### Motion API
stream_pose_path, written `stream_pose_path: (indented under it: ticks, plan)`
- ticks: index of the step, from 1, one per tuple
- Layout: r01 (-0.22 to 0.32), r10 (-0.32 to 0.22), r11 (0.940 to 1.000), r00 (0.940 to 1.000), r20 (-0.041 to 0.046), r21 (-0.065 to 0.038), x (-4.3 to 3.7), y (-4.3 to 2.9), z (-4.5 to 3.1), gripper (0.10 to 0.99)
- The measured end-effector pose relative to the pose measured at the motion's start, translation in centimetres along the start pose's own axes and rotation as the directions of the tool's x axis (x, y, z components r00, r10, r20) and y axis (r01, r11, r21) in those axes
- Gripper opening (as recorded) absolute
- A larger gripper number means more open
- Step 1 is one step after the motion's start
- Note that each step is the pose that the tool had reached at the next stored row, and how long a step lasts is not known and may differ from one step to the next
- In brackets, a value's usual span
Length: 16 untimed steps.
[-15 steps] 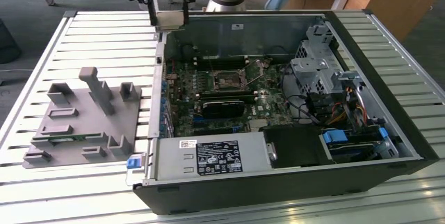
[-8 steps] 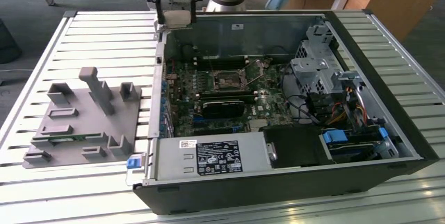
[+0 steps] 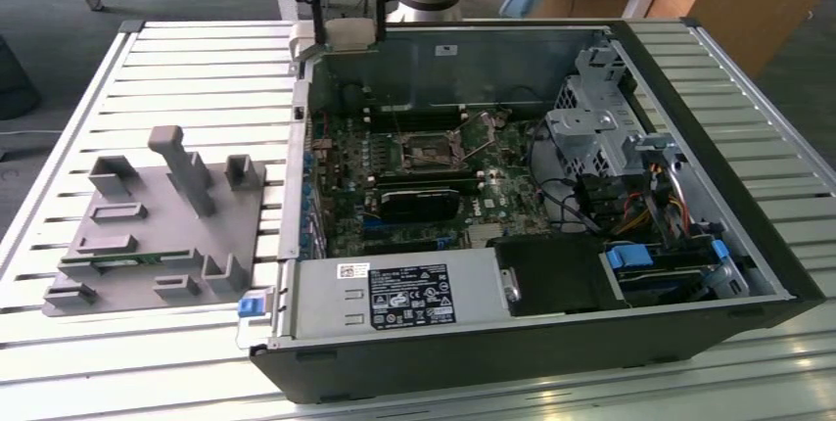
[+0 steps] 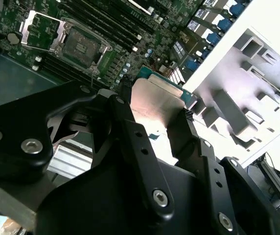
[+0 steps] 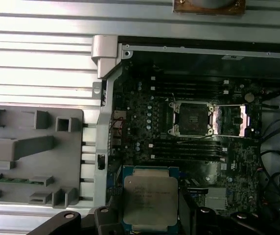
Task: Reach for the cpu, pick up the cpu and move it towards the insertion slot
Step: 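Pick up the cpu and move it towards the insertion slot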
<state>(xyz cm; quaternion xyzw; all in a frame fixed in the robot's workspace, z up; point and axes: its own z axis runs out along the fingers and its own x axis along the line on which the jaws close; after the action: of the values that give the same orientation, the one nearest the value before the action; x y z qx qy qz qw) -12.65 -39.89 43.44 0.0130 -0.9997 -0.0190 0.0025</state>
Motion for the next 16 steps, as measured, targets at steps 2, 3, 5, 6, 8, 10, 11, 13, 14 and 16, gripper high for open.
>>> stream_pose_path:
  ticks: [2, 3, 5, 6, 8, 10, 11, 13, 14, 16]
  plan:
    - [0.000, 0.000, 1.0000, 1.0000, 0.0000, 0.000, -0.31, 0.04, 0.00, 0.541]
    - [0.000, 0.000, 1.0000, 1.0000, 0.0000, 0.000, -0.46, 0.05, 0.00, 0.541]
    - [0.000, 0.000, 1.0000, 1.0000, 0.0000, 0.000, -0.76, 0.09, 0.00, 0.541]
    - [0.000, 0.000, 1.0000, 1.0000, 0.0000, 0.000, -0.91, 0.10, 0.00, 0.541]
    - [0.000, 0.000, 1.0000, 1.0000, 0.0000, 0.000, -1.25, 0.15, 0.00, 0.541]
    - [0.000, 0.000, 1.0000, 1.0000, 0.0000, 0.000, -1.58, 0.19, 0.00, 0.541]
    - [0.000, 0.000, 1.0000, 1.0000, 0.0000, 0.000, -1.75, 0.21, 0.00, 0.541]
    - [0.000, 0.000, 1.0000, 1.0000, 0.0000, 0.000, -2.07, 0.25, 0.00, 0.541]
    - [0.000, 0.000, 1.0000, 1.0000, 0.0001, 0.000, -2.23, 0.28, 0.01, 0.541]
    - [0.000, 0.000, 1.0000, 1.0000, 0.0000, 0.000, -2.58, 0.35, 0.00, 0.541]
